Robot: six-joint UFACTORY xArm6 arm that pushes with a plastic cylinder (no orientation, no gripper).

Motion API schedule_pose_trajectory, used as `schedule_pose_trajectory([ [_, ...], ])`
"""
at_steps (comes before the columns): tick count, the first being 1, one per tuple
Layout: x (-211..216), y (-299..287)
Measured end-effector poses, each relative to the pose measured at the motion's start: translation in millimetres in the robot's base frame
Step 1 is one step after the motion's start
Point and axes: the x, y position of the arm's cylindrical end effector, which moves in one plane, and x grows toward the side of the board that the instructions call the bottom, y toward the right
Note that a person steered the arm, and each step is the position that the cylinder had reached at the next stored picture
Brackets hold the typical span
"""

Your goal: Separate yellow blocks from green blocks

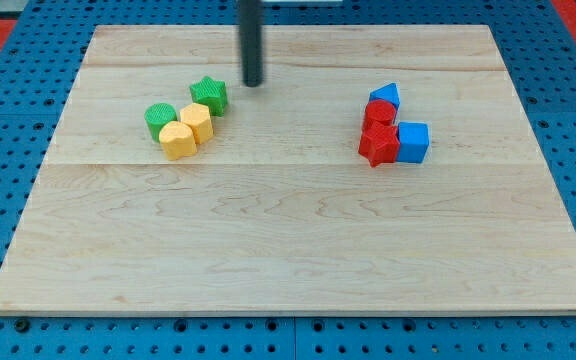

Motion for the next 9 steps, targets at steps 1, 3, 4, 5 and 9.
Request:
schedule_pose_trajectory([
  [1,55,-30],
  [3,111,-8],
  [4,129,-8],
  [5,146,-7],
  [9,165,-49],
])
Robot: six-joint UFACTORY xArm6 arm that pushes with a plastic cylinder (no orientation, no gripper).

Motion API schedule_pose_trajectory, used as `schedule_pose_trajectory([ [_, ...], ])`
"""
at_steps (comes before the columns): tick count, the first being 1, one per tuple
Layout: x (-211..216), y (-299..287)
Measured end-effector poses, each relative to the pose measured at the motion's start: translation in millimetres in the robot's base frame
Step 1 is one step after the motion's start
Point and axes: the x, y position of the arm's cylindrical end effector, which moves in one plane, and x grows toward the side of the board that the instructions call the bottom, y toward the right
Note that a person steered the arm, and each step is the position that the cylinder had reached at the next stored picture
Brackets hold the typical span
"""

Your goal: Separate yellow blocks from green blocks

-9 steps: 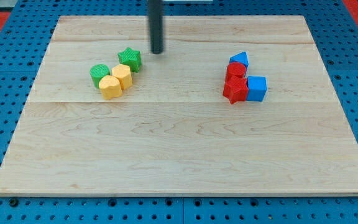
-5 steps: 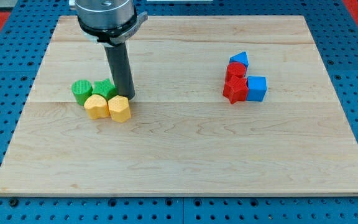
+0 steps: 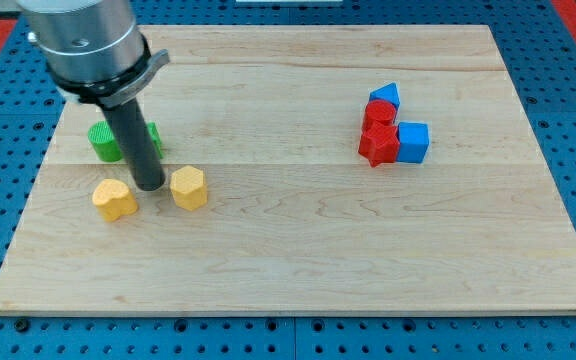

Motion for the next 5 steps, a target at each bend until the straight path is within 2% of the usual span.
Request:
schedule_pose_trajectory([
  [1,4,37],
  [3,27,50],
  [5,-41,94],
])
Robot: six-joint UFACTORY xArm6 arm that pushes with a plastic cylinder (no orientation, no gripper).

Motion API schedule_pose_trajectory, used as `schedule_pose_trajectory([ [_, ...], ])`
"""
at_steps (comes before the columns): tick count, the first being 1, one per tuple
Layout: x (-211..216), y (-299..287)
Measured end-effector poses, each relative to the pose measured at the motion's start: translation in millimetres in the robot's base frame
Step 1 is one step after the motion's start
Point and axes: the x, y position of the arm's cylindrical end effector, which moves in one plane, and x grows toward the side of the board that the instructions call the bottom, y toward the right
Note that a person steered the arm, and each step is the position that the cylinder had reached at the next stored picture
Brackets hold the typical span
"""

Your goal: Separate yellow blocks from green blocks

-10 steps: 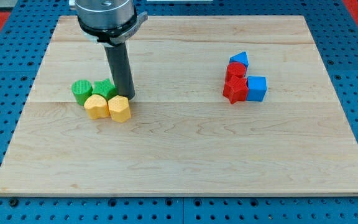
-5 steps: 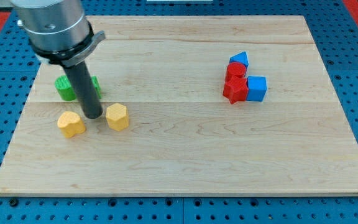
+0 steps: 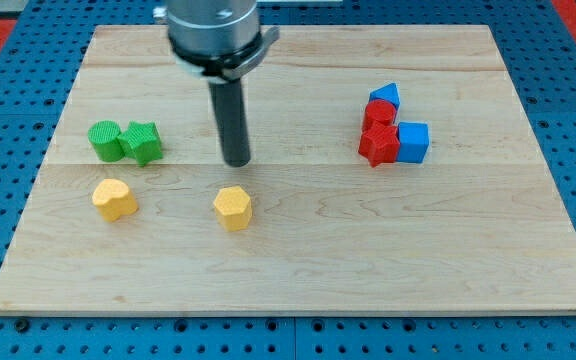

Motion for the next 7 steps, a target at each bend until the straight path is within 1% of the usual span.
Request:
schedule_pose_trajectory([
  [2,-80,91],
  [4,-118,121],
  [5,-131,141],
  [6,-102,146],
  [7,-35,146],
])
